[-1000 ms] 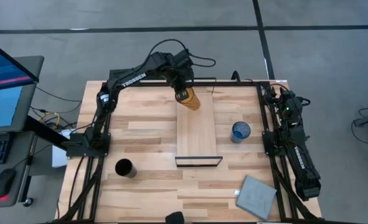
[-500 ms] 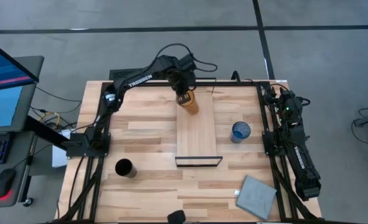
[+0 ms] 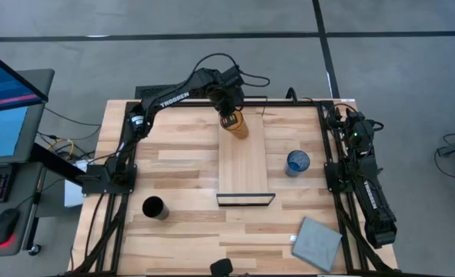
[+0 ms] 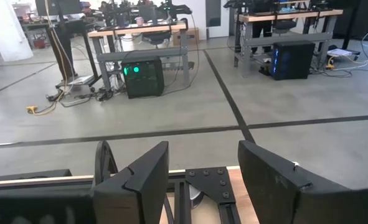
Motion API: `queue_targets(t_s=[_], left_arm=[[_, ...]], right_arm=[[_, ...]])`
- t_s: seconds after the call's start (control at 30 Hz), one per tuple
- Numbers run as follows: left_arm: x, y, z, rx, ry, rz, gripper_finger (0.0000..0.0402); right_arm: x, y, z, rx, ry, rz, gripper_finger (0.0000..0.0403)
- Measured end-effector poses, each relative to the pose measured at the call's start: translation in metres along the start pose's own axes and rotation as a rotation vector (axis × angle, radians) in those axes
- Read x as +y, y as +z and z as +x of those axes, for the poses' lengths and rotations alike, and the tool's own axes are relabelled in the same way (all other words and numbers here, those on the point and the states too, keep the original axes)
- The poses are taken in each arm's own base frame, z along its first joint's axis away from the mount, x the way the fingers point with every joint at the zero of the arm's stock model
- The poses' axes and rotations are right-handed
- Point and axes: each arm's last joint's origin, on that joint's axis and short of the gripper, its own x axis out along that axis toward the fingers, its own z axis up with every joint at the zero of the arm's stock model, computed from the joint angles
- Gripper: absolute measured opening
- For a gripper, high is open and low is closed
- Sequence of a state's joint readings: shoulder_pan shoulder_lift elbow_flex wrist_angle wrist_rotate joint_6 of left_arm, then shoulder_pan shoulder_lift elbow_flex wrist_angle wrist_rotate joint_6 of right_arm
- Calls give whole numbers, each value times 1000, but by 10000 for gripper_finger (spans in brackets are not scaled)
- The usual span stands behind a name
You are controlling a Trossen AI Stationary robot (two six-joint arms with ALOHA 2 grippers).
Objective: Stack small to large cups/mugs on shelf
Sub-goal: Put the brown cup on the shelf
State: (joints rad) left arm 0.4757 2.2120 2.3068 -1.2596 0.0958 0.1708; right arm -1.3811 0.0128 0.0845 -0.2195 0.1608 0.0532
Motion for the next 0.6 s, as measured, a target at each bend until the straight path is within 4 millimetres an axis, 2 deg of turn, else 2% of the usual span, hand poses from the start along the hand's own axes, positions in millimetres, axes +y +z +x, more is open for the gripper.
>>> queue_targets(t_s=[0.2,0.6], left_arm=[[0,0,0,-1,4,-7,26],[-1,0,0,-1,3,6,29]], right_arm=[[0,0,0,0,0,0,214],[0,0,0,0,0,0,214]])
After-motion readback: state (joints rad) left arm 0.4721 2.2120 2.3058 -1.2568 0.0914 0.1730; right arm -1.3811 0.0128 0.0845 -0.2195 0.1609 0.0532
